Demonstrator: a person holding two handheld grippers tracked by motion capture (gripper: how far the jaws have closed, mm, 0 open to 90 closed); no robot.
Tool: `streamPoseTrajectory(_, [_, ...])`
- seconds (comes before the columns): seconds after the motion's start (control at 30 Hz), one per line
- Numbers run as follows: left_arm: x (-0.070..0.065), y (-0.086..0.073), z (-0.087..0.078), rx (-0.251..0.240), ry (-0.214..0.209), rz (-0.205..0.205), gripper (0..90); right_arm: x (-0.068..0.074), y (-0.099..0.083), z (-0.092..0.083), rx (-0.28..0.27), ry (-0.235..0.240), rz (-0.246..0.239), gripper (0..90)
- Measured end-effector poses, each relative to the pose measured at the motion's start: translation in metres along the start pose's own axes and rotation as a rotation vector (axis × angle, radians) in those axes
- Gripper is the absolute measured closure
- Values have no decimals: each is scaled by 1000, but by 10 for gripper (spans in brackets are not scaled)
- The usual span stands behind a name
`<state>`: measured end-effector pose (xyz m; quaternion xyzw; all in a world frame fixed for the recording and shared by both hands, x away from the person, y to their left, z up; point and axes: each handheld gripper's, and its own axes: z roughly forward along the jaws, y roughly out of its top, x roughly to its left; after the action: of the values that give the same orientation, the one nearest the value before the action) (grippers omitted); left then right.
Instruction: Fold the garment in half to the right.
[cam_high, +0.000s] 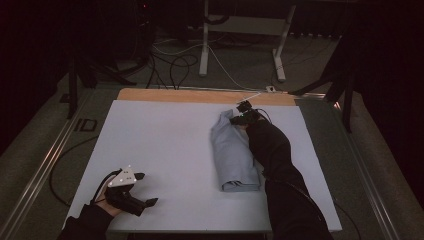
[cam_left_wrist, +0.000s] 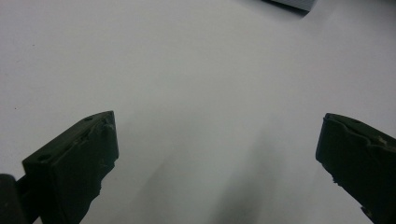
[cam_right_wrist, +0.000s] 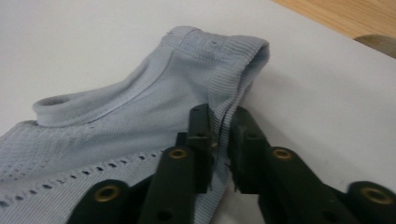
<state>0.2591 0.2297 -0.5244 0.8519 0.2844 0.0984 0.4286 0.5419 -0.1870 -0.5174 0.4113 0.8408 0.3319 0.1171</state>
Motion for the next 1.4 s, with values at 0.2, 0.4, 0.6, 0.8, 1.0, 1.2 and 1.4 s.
streamPoseTrajectory(0.2, [0, 0, 0, -1, 4, 1, 6, 1, 3, -9, -9, 15, -8, 401])
streamPoseTrajectory(0.4, [0, 1, -2, -4, 6, 7, 5, 4, 4, -25, -60, 95, -3, 177])
streamPoseTrajectory(0.6, [-1, 2, -2, -4, 4, 10, 5, 14, 4, -40, -94, 116, -42, 150])
streamPoseTrajectory(0.8, [-1, 2, -3, -9, 3, 10, 5, 27, -3, -53, -118, 175, -72, 146])
streamPoseTrajectory(1.0, [-2, 3, -4, -14, 2, 18, 5, 41, -11, -67, -131, 201, -112, 147])
streamPoseTrajectory(1.2, [-2, 3, -5, -19, -1, 16, 5, 58, -23, -83, -153, 245, -159, 183])
streamPoseTrajectory(1.4, [-2, 3, -5, -17, 3, 18, 5, 76, -33, -103, -184, 271, -210, 159])
